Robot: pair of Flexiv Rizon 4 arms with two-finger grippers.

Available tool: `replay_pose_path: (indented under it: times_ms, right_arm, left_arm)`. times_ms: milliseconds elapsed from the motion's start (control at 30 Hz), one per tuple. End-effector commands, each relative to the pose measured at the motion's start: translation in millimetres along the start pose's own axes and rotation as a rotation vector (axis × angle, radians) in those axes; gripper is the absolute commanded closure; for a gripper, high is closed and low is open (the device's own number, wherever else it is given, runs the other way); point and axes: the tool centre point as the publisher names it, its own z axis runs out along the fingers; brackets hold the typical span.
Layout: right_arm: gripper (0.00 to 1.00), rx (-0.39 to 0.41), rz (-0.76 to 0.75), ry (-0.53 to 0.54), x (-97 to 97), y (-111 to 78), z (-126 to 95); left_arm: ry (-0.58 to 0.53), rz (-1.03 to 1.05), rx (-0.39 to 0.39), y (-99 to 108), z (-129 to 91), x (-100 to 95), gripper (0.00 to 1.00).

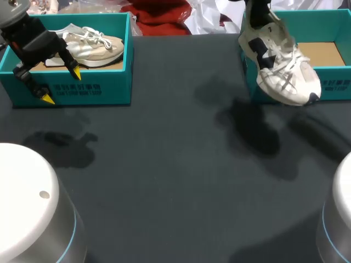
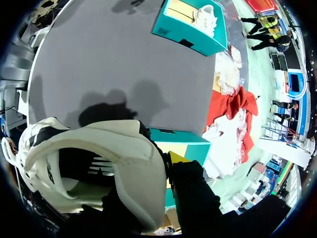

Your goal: Take the shoe out of the shoebox, open the shoe tongue, remove and reinsert the insole, then place the shoe into the shoebox

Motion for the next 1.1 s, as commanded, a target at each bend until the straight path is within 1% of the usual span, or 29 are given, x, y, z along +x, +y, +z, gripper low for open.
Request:
replay_pose_path:
  times_ms: [33, 167, 200, 267, 300, 400, 433, 967, 1033, 1100]
  right_arm:
    - [1.00, -0.016, 0.006, 0.057, -32.7, -37.3, 12]
    - [1.00, 0.017, 0.031, 0.061, -51.1, -81.6, 14]
    - [1.00, 0.039, 0.049, 0.066, -54.6, -93.0, 15]
    - [1.00, 0.046, 0.059, 0.054, -61.9, -112.9, 14]
    - [1.00, 0.062, 0.066, 0.057, -65.3, -121.3, 14]
    - [1.00, 0.072, 0.091, 0.027, -73.3, -146.1, 15]
    - [1.00, 0.102, 0.129, 0.048, -74.4, -151.5, 18]
    - [1.00, 0.102, 0.129, 0.048, -74.4, -151.5, 18]
    - [1.00, 0.142, 0.106, 0.045, -84.9, -168.3, 22]
    - [1.00, 0.164, 0.084, 0.040, -95.5, -184.9, 25]
  left_arm:
    - [0.002, 0.000, -0.001, 1, 0, -0.6, 0.00]
    - [0.002, 0.000, -0.001, 1, 0, -0.6, 0.00]
    - [0.002, 0.000, -0.001, 1, 0, -0.6, 0.00]
    - [0.002, 0.000, -0.001, 1, 0, -0.6, 0.00]
    - [0.002, 0.000, -0.001, 1, 0, -0.6, 0.00]
    - [0.002, 0.000, -0.001, 1, 0, -0.6, 0.00]
    - [0.002, 0.000, -0.001, 1, 0, -0.6, 0.00]
    - [0.002, 0.000, -0.001, 1, 0, -0.6, 0.00]
    - [0.002, 0.000, -0.001, 1, 0, -0.6, 0.00]
    - [0.002, 0.000, -0.001, 1, 0, -0.6, 0.00]
